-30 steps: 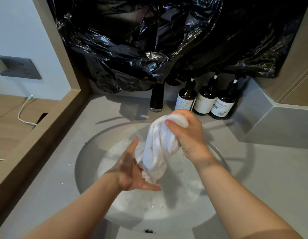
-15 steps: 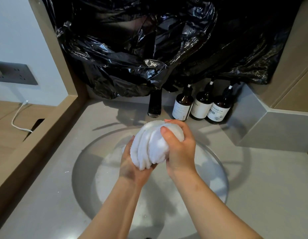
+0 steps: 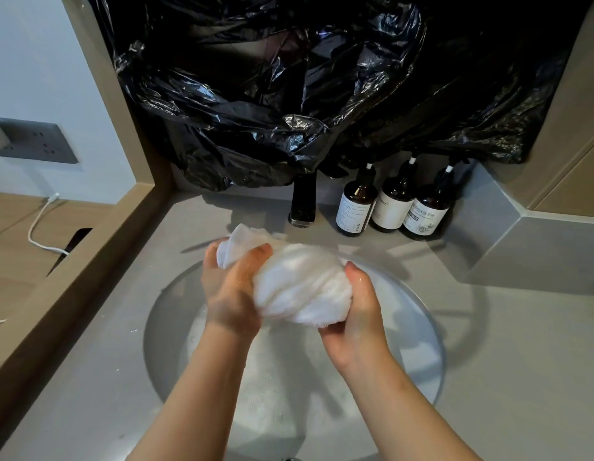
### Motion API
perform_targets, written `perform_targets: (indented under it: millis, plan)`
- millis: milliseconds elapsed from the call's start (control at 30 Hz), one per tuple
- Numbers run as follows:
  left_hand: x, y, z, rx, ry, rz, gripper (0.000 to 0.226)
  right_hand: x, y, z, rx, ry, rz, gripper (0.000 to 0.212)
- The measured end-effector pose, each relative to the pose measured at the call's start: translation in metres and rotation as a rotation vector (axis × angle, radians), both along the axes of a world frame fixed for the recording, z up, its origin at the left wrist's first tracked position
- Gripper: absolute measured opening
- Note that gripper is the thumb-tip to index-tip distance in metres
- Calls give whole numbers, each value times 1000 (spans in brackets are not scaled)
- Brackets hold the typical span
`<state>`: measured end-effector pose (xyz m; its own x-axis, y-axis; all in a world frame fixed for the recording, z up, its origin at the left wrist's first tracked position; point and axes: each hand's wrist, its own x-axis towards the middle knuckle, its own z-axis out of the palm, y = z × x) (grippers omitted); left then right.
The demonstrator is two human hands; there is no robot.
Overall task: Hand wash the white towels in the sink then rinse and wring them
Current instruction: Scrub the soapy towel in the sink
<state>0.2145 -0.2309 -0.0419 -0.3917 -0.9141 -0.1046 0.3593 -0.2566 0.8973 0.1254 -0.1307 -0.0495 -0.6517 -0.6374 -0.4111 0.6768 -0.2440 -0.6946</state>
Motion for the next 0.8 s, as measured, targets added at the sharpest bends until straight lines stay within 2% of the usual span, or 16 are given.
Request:
perform_targets:
  millis: [33,167,267,367,467,567,667,733,800]
  plan:
    - [-1,2,5,-24,-16,40,43,-1,2,-1,15,-45,30,26]
    - [-8,11,21,-193,-71,34,32,-10,3,2,32,-216,124,37]
    - [-13,12,24,-391,-227,78,28,-14,3,4,69,-222,205,28]
    - [-18,19,29,-672,-390,93,26,-19,4,-3,92,-212,247,26]
    - [-17,27,22,-914,-417,43,15,-22,7,-14,168,-193,296,30]
    - [-15,38,2,-1020,-421,16,16,-21,17,-30,341,-109,392,27]
    - [-17,50,-16,-1017,-502,-44,4,-22,28,-40,366,-40,445,17]
    - [-19,57,-21,-1046,-482,-70,9,-19,28,-34,450,-47,541,9]
    - [-19,59,-18,-1167,-514,-70,14,-18,26,-32,490,-18,594,11]
